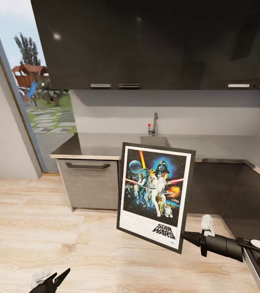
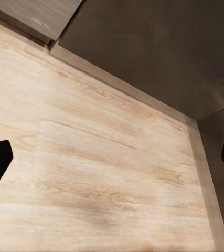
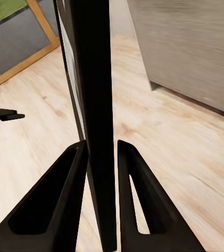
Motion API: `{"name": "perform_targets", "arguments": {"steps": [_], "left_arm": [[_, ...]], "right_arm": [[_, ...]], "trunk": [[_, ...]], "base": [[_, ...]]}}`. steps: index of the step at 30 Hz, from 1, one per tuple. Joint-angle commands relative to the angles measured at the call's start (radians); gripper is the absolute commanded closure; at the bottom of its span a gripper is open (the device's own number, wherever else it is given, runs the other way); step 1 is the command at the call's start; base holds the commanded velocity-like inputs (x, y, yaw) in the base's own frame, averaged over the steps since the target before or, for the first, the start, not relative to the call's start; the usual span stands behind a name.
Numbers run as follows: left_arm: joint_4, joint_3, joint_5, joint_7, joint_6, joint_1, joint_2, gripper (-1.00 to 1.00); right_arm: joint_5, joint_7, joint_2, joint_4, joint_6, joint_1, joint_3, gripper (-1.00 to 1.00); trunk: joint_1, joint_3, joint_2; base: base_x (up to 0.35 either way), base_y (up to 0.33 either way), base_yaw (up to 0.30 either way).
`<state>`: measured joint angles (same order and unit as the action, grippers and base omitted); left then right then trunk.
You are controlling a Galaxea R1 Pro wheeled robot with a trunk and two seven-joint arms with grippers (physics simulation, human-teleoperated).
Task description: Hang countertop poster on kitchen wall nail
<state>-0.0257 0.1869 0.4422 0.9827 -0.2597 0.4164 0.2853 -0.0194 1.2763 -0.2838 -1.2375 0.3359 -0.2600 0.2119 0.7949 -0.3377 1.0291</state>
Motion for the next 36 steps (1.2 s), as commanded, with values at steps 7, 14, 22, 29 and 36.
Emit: {"name": "perform_targets", "arguments": {"steps": [7, 14, 22, 29, 36], "left_arm": [[0.001, 0.008, -0.008, 0.002, -0.006, 0.001, 0.0, -1.0], [0.001, 0.008, -0.008, -0.002, -0.005, 0.001, 0.0, -1.0], [0.001, 0.008, -0.008, -0.002, -0.004, 0.001, 0.0, -1.0], [0.001, 0.008, -0.008, -0.003, -0.004, 0.001, 0.0, -1.0], [0.001, 0.008, -0.008, -0.003, -0.005, 0.001, 0.0, -1.0]], "right_arm": [[-0.004, 0.006, 0.0, 0.0, 0.013, -0.001, 0.001, 1.0], [-0.004, 0.006, 0.0, 0.0, 0.012, -0.001, 0.0, 1.0], [-0.004, 0.005, 0.0, 0.0, 0.012, -0.001, 0.0, 1.0], [-0.004, 0.005, 0.0, -0.001, 0.012, -0.001, 0.0, 1.0], [-0.004, 0.005, 0.0, -0.001, 0.012, -0.001, 0.0, 1.0]], "trunk": [[0.0, -0.001, 0.001], [0.0, -0.001, 0.001], [0.0, -0.001, 0.001], [0.0, -0.001, 0.001], [0.0, -0.001, 0.001]], "base": [[0.0, 0.29, 0.007], [0.015, 0.29, 0.215], [0.12, 0.286, 0.273], [0.12, 0.184, 0.279], [0.013, 0.018, 0.279]]}}
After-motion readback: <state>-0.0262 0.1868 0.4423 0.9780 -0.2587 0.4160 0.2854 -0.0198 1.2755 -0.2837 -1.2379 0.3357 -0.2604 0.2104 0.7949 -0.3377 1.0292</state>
